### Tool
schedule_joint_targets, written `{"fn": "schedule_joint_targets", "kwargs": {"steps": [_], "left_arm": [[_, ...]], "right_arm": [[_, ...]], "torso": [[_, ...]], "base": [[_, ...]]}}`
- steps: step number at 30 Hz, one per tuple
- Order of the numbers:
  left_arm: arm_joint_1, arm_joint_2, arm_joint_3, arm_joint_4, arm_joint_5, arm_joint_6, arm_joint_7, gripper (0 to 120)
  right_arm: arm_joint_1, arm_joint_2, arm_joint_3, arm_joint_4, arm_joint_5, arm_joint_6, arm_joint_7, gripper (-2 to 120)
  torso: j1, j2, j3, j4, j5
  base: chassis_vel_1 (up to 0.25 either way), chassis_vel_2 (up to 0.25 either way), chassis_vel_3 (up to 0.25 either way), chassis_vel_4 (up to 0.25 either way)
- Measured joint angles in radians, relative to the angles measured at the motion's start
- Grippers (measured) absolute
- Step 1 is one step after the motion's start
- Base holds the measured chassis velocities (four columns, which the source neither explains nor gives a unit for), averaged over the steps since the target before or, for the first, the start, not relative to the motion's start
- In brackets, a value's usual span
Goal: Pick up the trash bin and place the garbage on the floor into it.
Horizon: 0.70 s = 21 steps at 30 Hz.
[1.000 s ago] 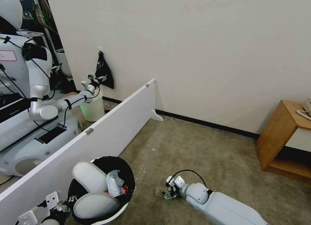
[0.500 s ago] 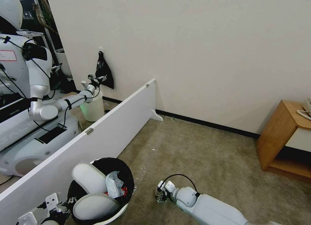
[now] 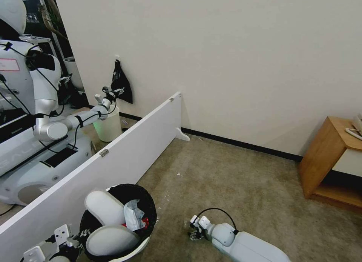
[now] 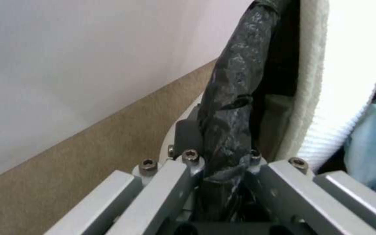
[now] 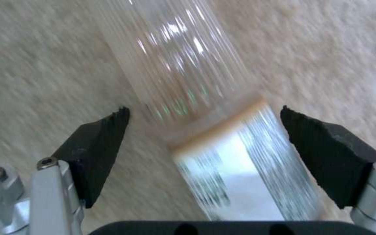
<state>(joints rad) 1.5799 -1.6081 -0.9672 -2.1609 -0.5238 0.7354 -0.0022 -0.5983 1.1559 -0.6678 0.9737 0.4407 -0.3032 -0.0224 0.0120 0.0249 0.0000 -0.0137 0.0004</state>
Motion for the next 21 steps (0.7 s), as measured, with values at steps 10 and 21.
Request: {"fn": "schedule_joint_targets", "kwargs": {"steps": [10, 21], "left_arm": [[-0.008, 0.0, 0.008, 0.011, 0.011, 0.0, 0.0, 1], [-0.015, 0.0, 0.013, 0.02, 0.018, 0.0, 0.001, 1]], "right_arm": [[-0.022, -0.042, 0.024, 0.018, -0.009, 0.002, 0.009, 70], [-0.018, -0.046, 0.019, 0.025, -0.004, 0.012, 0.013, 44]], "torso": [[0.0, 0.0, 0.0, 0.0, -0.0003], [0.0, 0.0, 0.0, -0.0003, -0.0005]], "base": [[0.0, 0.0, 0.0, 0.0], [0.0, 0.0, 0.0, 0.0]]}}
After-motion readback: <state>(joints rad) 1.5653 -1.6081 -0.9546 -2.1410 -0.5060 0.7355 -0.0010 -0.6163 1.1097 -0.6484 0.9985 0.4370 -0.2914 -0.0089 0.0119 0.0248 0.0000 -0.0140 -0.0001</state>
